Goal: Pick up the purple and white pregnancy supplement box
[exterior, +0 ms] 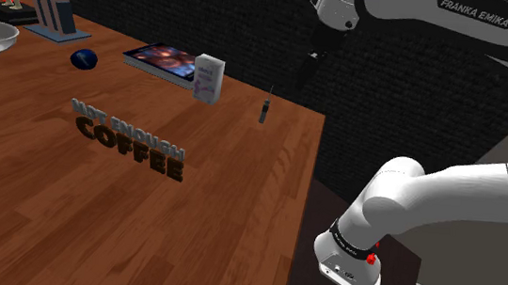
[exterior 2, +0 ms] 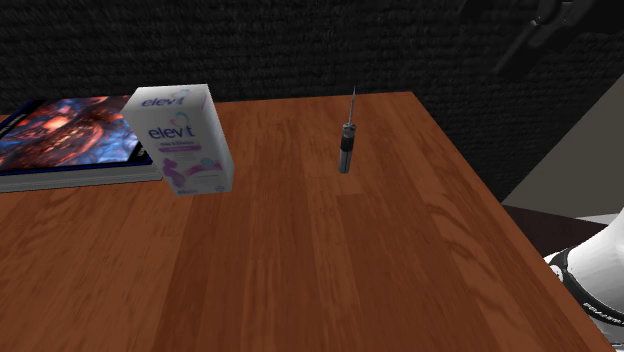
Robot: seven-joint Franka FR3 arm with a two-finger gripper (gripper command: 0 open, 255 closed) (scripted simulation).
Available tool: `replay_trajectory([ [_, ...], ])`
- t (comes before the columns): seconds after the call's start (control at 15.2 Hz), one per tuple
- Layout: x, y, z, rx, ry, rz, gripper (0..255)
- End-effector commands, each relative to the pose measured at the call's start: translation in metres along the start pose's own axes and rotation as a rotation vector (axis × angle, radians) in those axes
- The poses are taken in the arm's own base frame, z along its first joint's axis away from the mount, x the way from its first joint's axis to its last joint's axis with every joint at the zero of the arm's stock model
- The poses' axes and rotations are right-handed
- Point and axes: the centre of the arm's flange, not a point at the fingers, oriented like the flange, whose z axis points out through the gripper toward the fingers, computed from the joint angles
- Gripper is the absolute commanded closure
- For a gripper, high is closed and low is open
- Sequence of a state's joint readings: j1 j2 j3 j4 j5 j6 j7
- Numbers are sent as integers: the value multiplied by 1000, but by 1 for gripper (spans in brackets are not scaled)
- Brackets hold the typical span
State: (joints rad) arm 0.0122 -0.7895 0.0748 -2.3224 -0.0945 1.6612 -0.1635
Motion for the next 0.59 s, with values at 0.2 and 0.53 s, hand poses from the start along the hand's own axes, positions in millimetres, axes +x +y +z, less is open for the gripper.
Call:
replay_trajectory([
  [0.2,40,3,11,20,-14,17,0],
  [0.53,107,10,31,52,-38,45,0],
])
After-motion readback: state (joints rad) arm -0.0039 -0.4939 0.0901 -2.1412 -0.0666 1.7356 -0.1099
